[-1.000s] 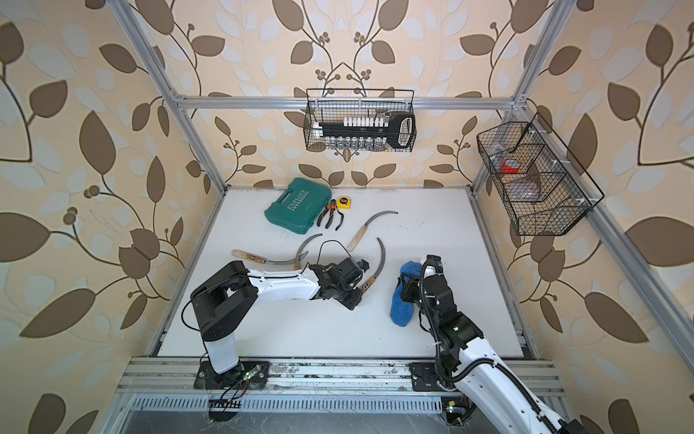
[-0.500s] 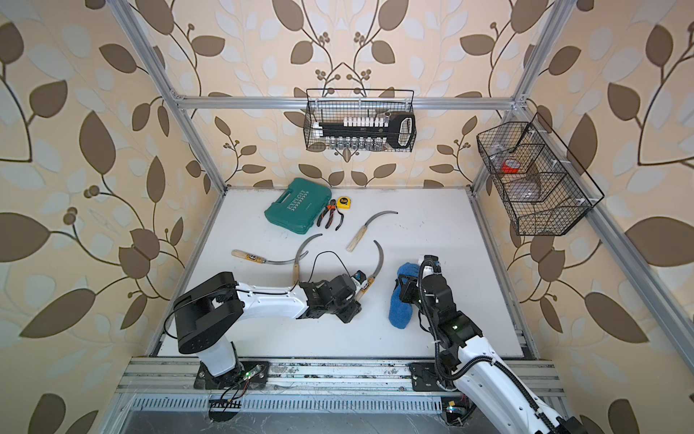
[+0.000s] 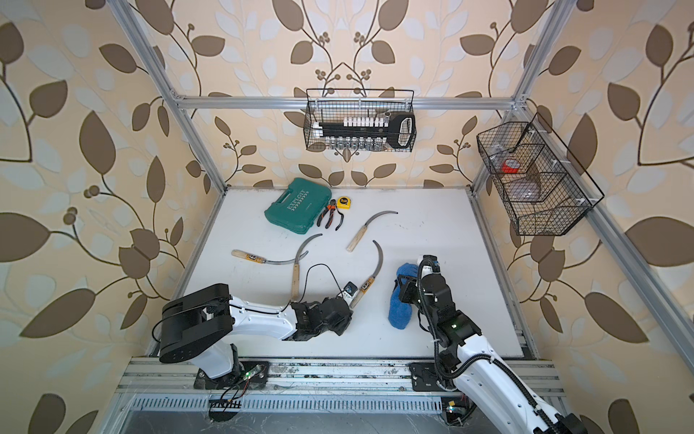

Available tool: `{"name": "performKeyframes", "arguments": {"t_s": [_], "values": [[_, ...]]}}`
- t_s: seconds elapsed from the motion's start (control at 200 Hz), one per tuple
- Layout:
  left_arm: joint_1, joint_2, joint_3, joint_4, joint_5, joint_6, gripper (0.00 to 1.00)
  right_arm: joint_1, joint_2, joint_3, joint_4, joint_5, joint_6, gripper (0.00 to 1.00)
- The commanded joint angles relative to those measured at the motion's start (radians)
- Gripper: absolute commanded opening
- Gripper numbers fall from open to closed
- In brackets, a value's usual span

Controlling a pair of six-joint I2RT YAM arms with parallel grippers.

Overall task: Wipe small sickles with rags
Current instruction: Pick up the small sickle from the center of the board.

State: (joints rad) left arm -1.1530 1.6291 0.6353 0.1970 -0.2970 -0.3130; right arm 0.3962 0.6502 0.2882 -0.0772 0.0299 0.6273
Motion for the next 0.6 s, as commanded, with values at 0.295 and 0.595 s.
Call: {"name": "performKeyframes", "arguments": {"t_s": [0.295,0.595], "values": [[-0.004,0.089,0.057,0.005,-0.006,0.008,0.43,-0.003,-0.005,0.01,0.034,-0.02,-0.005,0.0],[-0.003,0.081,0.054,-0.005,-0.023,-0.001,0.14,-0.003,-0.011,0.008,0.033,-0.028,-0.01,0.0]]}}
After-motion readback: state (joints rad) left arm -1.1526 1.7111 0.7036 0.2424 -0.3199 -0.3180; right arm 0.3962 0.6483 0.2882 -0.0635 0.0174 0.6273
